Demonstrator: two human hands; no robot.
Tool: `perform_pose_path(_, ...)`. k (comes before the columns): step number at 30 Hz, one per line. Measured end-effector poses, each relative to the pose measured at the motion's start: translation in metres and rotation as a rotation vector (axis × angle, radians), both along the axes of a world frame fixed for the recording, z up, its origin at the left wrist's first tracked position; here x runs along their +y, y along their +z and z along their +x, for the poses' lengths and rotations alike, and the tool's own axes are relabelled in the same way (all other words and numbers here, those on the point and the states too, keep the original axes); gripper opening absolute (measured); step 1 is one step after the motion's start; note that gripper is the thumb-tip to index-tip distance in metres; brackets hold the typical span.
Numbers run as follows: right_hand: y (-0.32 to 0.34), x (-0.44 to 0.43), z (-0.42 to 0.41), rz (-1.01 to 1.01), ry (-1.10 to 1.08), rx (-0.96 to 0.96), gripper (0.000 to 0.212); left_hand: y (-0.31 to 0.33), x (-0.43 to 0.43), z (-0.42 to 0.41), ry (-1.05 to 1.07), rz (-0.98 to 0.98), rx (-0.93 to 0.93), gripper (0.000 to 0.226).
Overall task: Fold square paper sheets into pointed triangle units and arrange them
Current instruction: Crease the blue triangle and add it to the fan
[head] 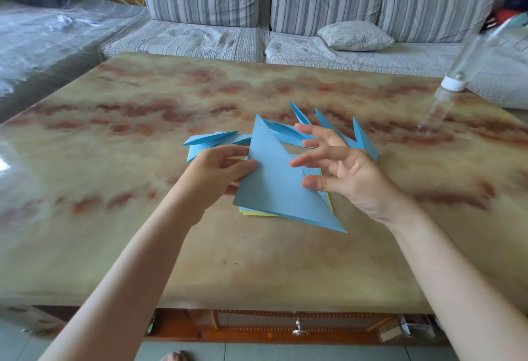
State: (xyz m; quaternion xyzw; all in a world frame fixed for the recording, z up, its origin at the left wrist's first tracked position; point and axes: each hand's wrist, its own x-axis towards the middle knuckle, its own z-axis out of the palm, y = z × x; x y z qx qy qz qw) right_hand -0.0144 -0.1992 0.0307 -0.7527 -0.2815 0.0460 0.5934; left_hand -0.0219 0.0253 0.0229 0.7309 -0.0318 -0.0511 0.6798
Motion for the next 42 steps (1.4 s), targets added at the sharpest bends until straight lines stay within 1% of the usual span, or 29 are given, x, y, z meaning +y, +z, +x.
perform_pose_path(2,0.0,-0.001,0.0,0.032,0.018,0.021,0.022,0.0,0.0,-0.001,-0.045,-0.019,0.027,0.019)
perform_pose_path(5,0.004,-0.01,0.001,0.09,0.003,0.008,0.026,0.0,0.001,-0.001,-0.07,-0.033,0.053,0.021)
perform_pose_path(8,0.005,-0.013,0.001,0.064,0.008,0.021,0.026,-0.001,0.004,0.0,-0.065,-0.024,0.058,0.023)
perform_pose_path(11,0.0,-0.006,0.001,0.016,0.029,0.031,0.02,0.0,0.002,0.0,-0.075,-0.014,0.065,0.024)
perform_pose_path(14,-0.002,-0.002,0.002,-0.004,0.03,0.063,0.03,-0.001,0.0,0.0,-0.1,-0.01,0.065,0.022)
perform_pose_path(19,-0.007,0.0,0.005,0.079,-0.05,0.11,0.042,-0.001,-0.001,-0.002,-0.105,-0.005,0.052,0.021)
perform_pose_path(20,-0.007,0.0,0.006,0.093,-0.067,0.124,0.041,0.0,-0.001,-0.001,-0.107,-0.004,0.045,0.022)
perform_pose_path(25,-0.002,0.002,0.003,0.17,-0.157,0.165,0.014,0.003,-0.003,-0.005,-0.164,-0.021,0.021,0.024)
perform_pose_path(29,0.0,0.006,0.0,0.205,-0.211,0.153,0.015,0.005,-0.005,-0.007,-0.173,-0.031,0.034,0.024)
perform_pose_path(33,-0.001,0.008,0.0,0.22,-0.234,0.167,0.012,0.008,-0.007,-0.01,-0.146,-0.068,0.071,0.037)
perform_pose_path(36,-0.001,0.008,0.001,0.219,-0.244,0.181,0.012,0.011,-0.008,-0.009,-0.134,-0.059,0.111,0.059)
perform_pose_path(38,-0.001,0.008,0.0,0.214,-0.241,0.183,0.012,0.01,-0.008,-0.008,-0.13,-0.036,0.104,0.07)
perform_pose_path(42,0.001,0.007,-0.001,0.176,-0.222,0.173,0.013,0.011,-0.007,-0.007,-0.099,-0.066,-0.015,0.067)
